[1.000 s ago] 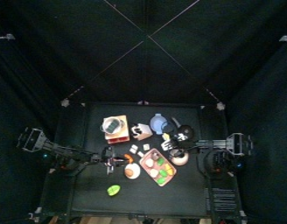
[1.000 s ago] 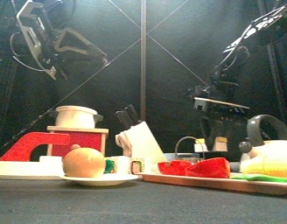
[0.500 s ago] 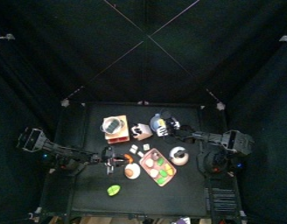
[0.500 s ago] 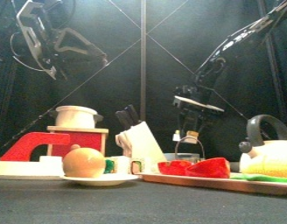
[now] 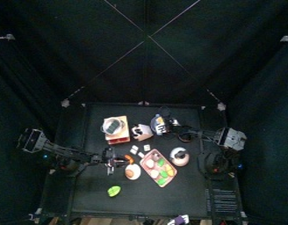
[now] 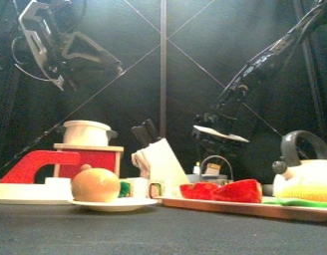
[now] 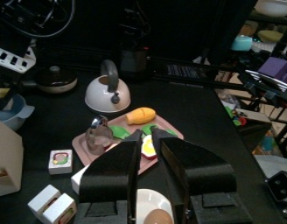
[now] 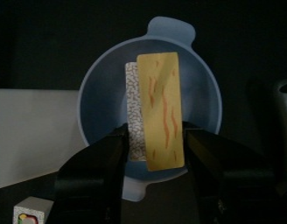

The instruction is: Place egg sushi in bowl

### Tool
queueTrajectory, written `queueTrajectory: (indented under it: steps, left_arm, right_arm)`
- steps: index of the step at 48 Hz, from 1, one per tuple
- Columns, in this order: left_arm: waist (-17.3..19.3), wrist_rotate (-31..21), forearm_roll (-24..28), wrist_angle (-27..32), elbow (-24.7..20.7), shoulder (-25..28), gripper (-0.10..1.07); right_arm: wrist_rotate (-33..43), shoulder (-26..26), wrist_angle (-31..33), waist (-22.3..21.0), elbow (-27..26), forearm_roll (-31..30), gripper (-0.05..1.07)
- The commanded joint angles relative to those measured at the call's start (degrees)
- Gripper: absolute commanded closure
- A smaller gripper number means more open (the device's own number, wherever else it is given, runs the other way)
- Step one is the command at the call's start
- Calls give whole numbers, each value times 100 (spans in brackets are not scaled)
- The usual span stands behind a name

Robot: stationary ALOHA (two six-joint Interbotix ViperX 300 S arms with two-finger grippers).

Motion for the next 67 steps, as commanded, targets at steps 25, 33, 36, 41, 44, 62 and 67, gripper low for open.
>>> queueTrajectory:
  steps: [25, 33, 36, 41, 44, 62, 67]
  left_arm:
    - [0, 9, 0, -26, -62, -26, 36]
    - [-9, 9, 9, -26, -62, -26, 36]
    - [-9, 9, 0, -26, -70, -18, 36]
    - [-9, 9, 0, -26, -70, -26, 36]
    - [0, 0, 0, -26, -62, -18, 36]
    - [-9, 9, 0, -26, -70, -26, 36]
    - [-9, 9, 0, -26, -62, -18, 36]
  right_arm:
    - [18, -9, -26, -9, -149, 0, 40]
    - [18, 70, -26, -9, -193, -9, 37]
    - [9, 97, -18, -9, -211, 0, 36]
    - [9, 123, -26, -9, -237, -9, 34]
    - [18, 132, -18, -9, -246, 0, 34]
    - [26, 158, -18, 0, -246, -9, 33]
    - [26, 158, -18, -9, -237, 0, 33]
